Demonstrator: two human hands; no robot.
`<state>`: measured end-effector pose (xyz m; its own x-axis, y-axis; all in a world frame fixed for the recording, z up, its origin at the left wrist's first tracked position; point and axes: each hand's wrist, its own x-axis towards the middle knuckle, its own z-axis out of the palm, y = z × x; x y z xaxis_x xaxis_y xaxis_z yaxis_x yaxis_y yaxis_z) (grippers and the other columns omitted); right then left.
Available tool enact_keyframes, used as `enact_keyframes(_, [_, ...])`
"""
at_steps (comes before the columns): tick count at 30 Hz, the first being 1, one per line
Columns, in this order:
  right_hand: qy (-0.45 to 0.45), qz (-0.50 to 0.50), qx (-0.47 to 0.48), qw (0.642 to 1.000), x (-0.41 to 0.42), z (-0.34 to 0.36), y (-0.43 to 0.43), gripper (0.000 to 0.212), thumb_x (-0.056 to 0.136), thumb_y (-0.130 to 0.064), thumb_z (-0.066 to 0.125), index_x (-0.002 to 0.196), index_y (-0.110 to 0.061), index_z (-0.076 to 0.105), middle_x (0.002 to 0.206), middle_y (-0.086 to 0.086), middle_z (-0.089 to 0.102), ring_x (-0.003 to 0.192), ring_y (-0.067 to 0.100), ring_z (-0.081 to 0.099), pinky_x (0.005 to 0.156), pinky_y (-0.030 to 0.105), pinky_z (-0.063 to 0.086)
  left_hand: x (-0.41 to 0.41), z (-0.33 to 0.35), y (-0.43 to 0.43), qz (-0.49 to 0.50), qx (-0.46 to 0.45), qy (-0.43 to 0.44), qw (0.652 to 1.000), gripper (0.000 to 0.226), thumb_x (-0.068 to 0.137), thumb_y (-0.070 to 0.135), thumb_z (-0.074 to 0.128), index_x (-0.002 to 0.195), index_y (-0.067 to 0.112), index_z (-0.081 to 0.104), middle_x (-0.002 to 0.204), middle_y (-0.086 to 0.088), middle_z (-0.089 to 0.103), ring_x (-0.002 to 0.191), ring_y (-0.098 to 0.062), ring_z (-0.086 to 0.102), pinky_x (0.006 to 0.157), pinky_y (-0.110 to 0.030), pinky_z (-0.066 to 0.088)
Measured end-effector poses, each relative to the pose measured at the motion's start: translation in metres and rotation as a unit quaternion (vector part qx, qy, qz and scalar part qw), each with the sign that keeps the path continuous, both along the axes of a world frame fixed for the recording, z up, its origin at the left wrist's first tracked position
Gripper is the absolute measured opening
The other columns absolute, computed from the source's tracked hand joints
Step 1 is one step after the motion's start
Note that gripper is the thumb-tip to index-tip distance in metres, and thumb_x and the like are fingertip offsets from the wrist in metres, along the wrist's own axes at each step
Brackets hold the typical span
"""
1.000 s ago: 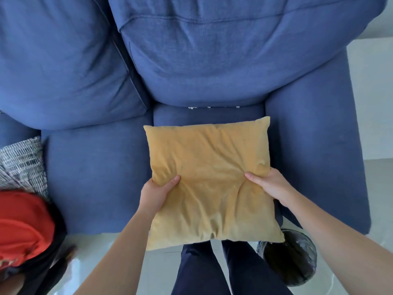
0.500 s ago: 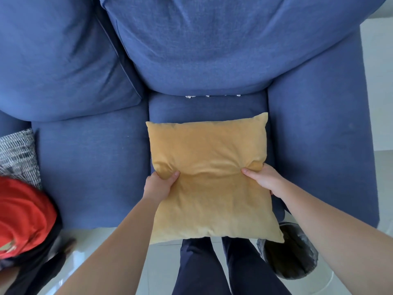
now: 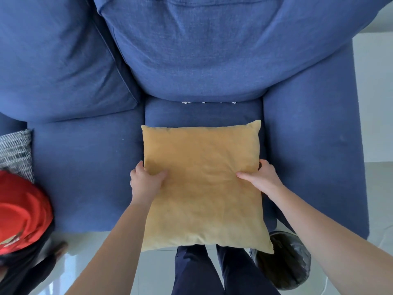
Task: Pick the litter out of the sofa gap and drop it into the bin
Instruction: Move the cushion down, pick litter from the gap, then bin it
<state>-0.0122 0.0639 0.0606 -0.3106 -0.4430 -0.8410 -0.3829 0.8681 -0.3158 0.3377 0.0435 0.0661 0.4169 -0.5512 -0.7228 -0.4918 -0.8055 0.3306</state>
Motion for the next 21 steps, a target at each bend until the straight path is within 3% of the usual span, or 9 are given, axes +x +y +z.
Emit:
enact_keyframes(2, [0.083,0.016,-0.077,0.993,0.003,0.008,-0.016,0.087,0.076,-0.039,0.086,0.152,-0.019,0.048,0.132,0.001,0.047,0.104,0.026,0.066,0.074,0.039,0.058,-0.002,0.007,-0.023,-0.005,-0.090,-0.011,0.996,0.087,0.087,0.046,0.076,0.162,0.027,0.037,0.156,0.000,0.044,0.142,-0.028,0.047,0.108,-0.050,0.050])
enact_keyframes(4, [0.141,0.010,-0.171,0.975,0.008,0.011,-0.035,0.063,0.081,-0.032,0.079,0.140,-0.019,0.059,0.125,-0.002,0.049,0.086,0.020,0.066,0.064,0.035,0.054,-0.007,0.008,-0.053,-0.006,-0.142,0.016,0.990,0.069,0.090,0.044,0.074,0.154,0.030,0.050,0.142,0.006,0.052,0.129,-0.020,0.055,0.085,-0.025,0.051])
enact_keyframes(6, [0.133,-0.007,-0.231,0.964,0.017,0.008,-0.059,0.044,0.088,-0.025,0.077,0.130,-0.017,0.067,0.122,0.002,0.059,0.087,0.019,0.066,0.077,0.039,0.058,-0.015,0.003,-0.086,-0.014,-0.154,0.050,0.987,0.058,0.093,0.043,0.073,0.147,0.030,0.059,0.135,0.008,0.059,0.119,-0.017,0.062,0.076,-0.019,0.046])
enact_keyframes(8, [0.092,-0.026,-0.254,0.962,0.030,0.000,-0.087,0.034,0.092,-0.021,0.076,0.126,-0.017,0.073,0.110,0.001,0.069,0.091,0.016,0.067,0.087,0.039,0.059,-0.026,-0.007,-0.118,-0.021,-0.155,0.072,0.985,0.054,0.094,0.042,0.072,0.146,0.030,0.063,0.133,0.007,0.064,0.116,-0.018,0.066,0.083,-0.028,0.055])
enact_keyframes(10, [0.051,-0.044,-0.260,0.963,0.048,-0.014,-0.116,0.031,0.093,-0.024,0.076,0.124,-0.019,0.076,0.099,-0.004,0.073,0.086,0.012,0.069,0.084,0.034,0.060,-0.037,-0.022,-0.147,-0.032,-0.149,0.084,0.985,0.051,0.095,0.043,0.069,0.144,0.031,0.064,0.131,0.009,0.067,0.107,-0.013,0.068,0.088,-0.033,0.058])
enact_keyframes(14, [0.003,-0.085,-0.230,0.969,0.083,-0.054,-0.168,0.036,0.092,-0.023,0.076,0.126,-0.013,0.076,0.093,0.001,0.079,0.087,0.022,0.079,0.085,0.034,0.063,-0.058,-0.058,-0.184,-0.025,-0.132,0.122,0.983,0.048,0.097,0.039,0.068,0.144,0.027,0.065,0.123,0.010,0.069,0.085,0.000,0.063,0.066,-0.017,0.044])
enact_keyframes(17, [-0.017,-0.125,-0.199,0.972,0.102,-0.087,-0.196,0.040,0.092,-0.019,0.075,0.131,-0.009,0.074,0.092,0.002,0.079,0.077,0.021,0.079,0.071,0.025,0.064,-0.066,-0.089,-0.196,-0.032,-0.125,0.127,0.983,0.047,0.099,0.037,0.068,0.144,0.023,0.065,0.120,0.009,0.069,0.096,-0.008,0.068,0.069,-0.017,0.043])
enact_keyframes(19, [-0.020,-0.142,-0.185,0.972,0.111,-0.109,-0.211,0.044,0.092,-0.019,0.077,0.136,-0.011,0.071,0.099,0.005,0.080,0.064,0.011,0.074,0.053,0.013,0.055,-0.069,-0.111,-0.204,-0.027,-0.124,0.122,0.984,0.049,0.100,0.037,0.069,0.146,0.019,0.063,0.129,0.004,0.071,0.107,-0.013,0.065,0.081,-0.020,0.045])
enact_keyframes(21, [-0.027,-0.176,-0.173,0.969,0.116,-0.128,-0.225,0.049,0.093,-0.019,0.078,0.140,-0.014,0.067,0.100,0.005,0.080,0.058,0.004,0.070,0.050,0.009,0.052,-0.071,-0.130,-0.213,0.000,-0.118,0.120,0.986,0.050,0.100,0.035,0.069,0.146,0.018,0.063,0.135,0.001,0.071,0.107,-0.015,0.064,0.087,-0.025,0.046])
